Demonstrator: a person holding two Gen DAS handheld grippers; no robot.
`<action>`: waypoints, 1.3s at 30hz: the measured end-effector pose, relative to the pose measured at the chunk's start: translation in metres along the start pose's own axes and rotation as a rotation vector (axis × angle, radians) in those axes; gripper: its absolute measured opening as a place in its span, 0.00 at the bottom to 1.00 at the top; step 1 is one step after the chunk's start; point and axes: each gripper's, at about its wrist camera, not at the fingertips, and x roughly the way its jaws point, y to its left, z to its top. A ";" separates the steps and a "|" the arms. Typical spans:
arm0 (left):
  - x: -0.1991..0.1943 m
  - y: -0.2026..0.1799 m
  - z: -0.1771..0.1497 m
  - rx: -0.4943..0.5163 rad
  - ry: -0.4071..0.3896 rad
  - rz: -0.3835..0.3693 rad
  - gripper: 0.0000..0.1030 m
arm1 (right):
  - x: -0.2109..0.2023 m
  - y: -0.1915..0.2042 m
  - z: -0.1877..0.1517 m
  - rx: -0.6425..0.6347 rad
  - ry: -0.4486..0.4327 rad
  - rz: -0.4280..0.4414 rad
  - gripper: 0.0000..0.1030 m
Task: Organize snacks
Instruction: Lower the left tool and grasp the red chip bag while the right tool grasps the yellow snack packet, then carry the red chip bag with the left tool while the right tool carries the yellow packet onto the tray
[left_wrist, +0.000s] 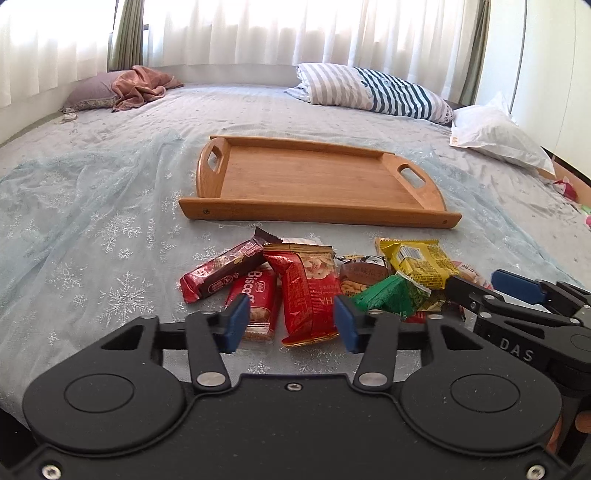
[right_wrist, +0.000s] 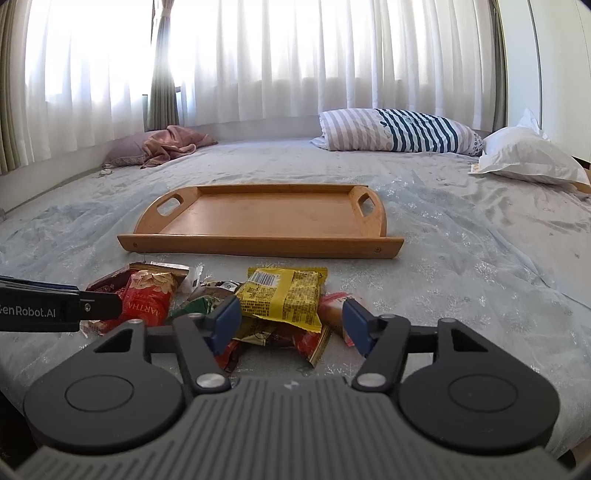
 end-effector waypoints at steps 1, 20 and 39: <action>0.000 0.000 0.001 -0.004 0.001 -0.003 0.43 | 0.002 0.002 0.001 -0.005 0.002 0.002 0.66; 0.051 -0.011 0.006 -0.036 0.047 -0.012 0.43 | 0.048 0.014 0.010 -0.025 0.055 0.004 0.70; 0.046 -0.004 0.017 -0.036 0.005 -0.021 0.36 | 0.068 0.009 0.016 -0.012 0.121 0.052 0.65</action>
